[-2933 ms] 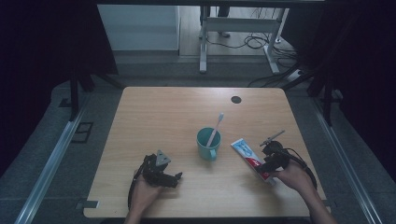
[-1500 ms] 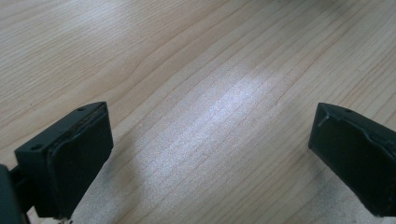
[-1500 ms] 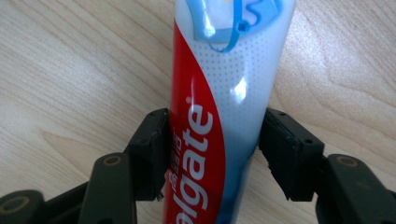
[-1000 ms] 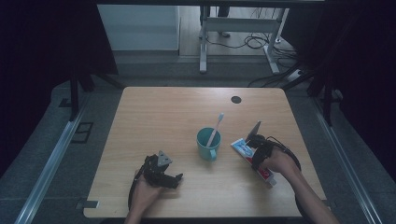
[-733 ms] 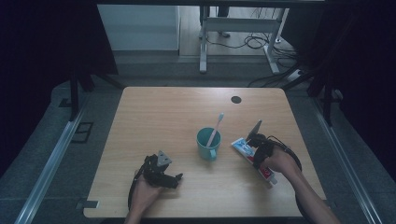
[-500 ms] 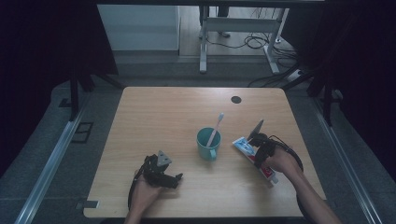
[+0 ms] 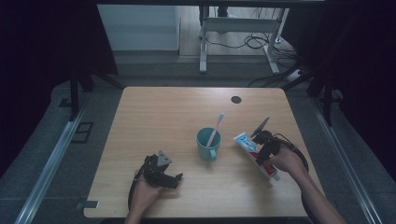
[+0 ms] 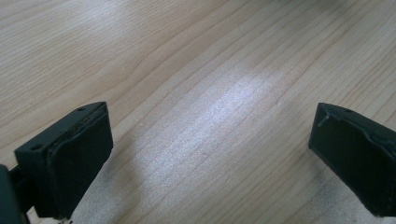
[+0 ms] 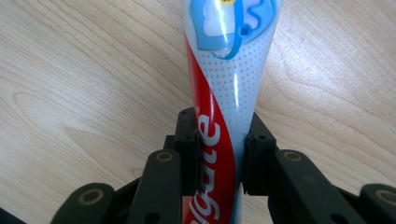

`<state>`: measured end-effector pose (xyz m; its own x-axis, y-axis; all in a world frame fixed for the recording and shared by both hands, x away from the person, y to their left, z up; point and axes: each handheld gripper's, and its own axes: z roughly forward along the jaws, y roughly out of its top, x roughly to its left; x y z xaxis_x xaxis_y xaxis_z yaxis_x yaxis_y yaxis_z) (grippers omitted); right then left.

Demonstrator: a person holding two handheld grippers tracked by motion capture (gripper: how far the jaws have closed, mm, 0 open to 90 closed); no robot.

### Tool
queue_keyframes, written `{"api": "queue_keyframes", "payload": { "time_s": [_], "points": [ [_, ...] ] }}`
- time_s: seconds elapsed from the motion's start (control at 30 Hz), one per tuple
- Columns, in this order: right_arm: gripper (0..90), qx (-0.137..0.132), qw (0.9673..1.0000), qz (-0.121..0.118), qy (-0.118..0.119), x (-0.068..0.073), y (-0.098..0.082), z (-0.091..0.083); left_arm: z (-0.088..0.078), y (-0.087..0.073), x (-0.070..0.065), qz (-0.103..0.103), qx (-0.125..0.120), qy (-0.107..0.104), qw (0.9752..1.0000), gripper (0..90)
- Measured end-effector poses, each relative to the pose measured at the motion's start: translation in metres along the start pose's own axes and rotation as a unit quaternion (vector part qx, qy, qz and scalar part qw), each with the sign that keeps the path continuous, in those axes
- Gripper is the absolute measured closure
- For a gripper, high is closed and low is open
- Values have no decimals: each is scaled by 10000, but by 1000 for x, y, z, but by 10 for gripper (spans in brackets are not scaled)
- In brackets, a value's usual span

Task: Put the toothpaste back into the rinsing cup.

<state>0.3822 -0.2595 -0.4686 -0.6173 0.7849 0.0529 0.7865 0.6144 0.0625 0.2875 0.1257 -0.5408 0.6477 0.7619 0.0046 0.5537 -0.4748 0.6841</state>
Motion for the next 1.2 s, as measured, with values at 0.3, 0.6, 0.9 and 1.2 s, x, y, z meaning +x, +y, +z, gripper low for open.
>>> {"api": "queue_keyframes", "payload": {
  "time_s": [0.3, 0.6, 0.9, 1.2],
  "points": [
    [717, -363, 9993, -55, 7, 0, -5, -14, 0, 0, 0, -10, -4, -9, 10000, 1],
    [717, -854, 9963, -126, 10, 4, -10, -27, 0, 0, 0, -5, -32, -5, 10000, 1],
    [718, -1394, 9900, -200, 35, 8, -17, -36, -1, 0, 0, -11, -52, 8, 10000, 1],
    [718, -2012, 9792, -278, 35, 9, -25, -41, -1, 0, 0, -10, -54, 8, 10000, 1]
  ]
}}
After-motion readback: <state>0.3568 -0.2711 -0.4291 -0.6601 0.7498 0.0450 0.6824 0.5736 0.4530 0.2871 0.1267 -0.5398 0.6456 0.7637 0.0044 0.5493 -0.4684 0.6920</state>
